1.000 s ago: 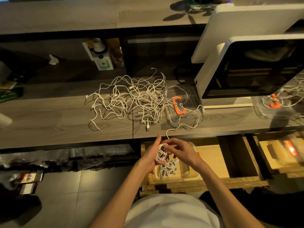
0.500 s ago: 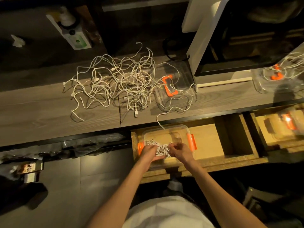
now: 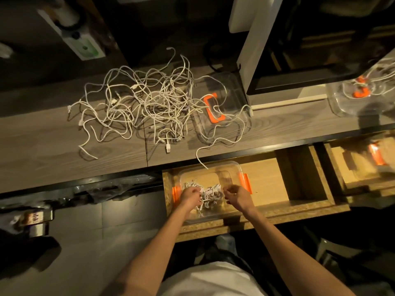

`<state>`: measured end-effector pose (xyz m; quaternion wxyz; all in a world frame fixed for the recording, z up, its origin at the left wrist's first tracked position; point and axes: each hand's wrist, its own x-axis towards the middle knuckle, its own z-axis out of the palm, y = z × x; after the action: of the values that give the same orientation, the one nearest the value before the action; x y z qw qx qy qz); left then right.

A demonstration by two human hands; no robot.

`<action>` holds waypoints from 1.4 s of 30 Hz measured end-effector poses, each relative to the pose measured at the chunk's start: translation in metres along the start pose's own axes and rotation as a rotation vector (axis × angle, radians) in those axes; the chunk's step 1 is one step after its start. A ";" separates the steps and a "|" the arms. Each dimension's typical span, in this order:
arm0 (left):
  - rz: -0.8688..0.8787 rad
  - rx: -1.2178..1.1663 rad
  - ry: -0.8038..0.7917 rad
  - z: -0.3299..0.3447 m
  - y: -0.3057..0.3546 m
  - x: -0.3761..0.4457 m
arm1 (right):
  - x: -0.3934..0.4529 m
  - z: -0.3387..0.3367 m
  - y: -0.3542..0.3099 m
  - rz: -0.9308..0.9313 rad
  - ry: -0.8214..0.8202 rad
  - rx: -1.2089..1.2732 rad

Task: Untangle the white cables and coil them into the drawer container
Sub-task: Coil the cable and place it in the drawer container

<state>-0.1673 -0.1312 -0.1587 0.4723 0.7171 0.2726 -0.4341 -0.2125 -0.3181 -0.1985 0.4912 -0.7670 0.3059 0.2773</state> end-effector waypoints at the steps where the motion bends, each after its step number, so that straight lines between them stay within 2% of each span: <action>1: 0.013 -0.018 -0.001 -0.004 0.000 -0.001 | -0.006 -0.006 -0.009 -0.037 0.023 -0.001; 8: 0.175 -0.048 0.082 -0.030 0.022 -0.019 | -0.012 -0.052 -0.092 -0.474 0.324 0.003; 11: 0.270 0.002 0.123 -0.040 0.035 -0.025 | 0.002 -0.072 -0.122 -0.428 0.459 0.096; 13: 0.341 0.024 0.156 -0.046 0.048 -0.032 | 0.008 -0.086 -0.140 -0.400 0.504 0.070; 17: 0.427 0.063 0.185 -0.054 0.078 -0.043 | 0.019 -0.099 -0.169 -0.534 0.397 -0.133; 21: 0.519 0.109 0.195 -0.056 0.104 -0.052 | 0.022 -0.102 -0.195 -0.503 0.330 -0.218; 23: 0.570 0.135 0.200 -0.055 0.119 -0.058 | 0.022 -0.105 -0.200 -0.519 0.362 -0.236; 27: 0.665 0.170 0.237 -0.058 0.151 -0.065 | 0.018 -0.118 -0.212 -0.721 0.443 -0.267; 31: 0.789 0.245 0.343 -0.062 0.188 -0.075 | 0.005 -0.135 -0.240 -0.893 0.451 -0.199; 37: 1.002 0.364 0.502 -0.065 0.242 -0.094 | -0.022 -0.150 -0.286 -0.963 0.337 0.068; 40: 1.036 0.417 0.502 -0.061 0.258 -0.095 | -0.036 -0.154 -0.306 -0.987 0.294 0.154; 42: 1.022 0.424 0.429 -0.057 0.265 -0.092 | -0.041 -0.157 -0.317 -0.972 0.252 0.192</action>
<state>0.0220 -0.1853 0.0496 0.4022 0.9079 -0.1105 -0.0421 0.0155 -0.3507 0.0732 0.5909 -0.7996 -0.0052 -0.1070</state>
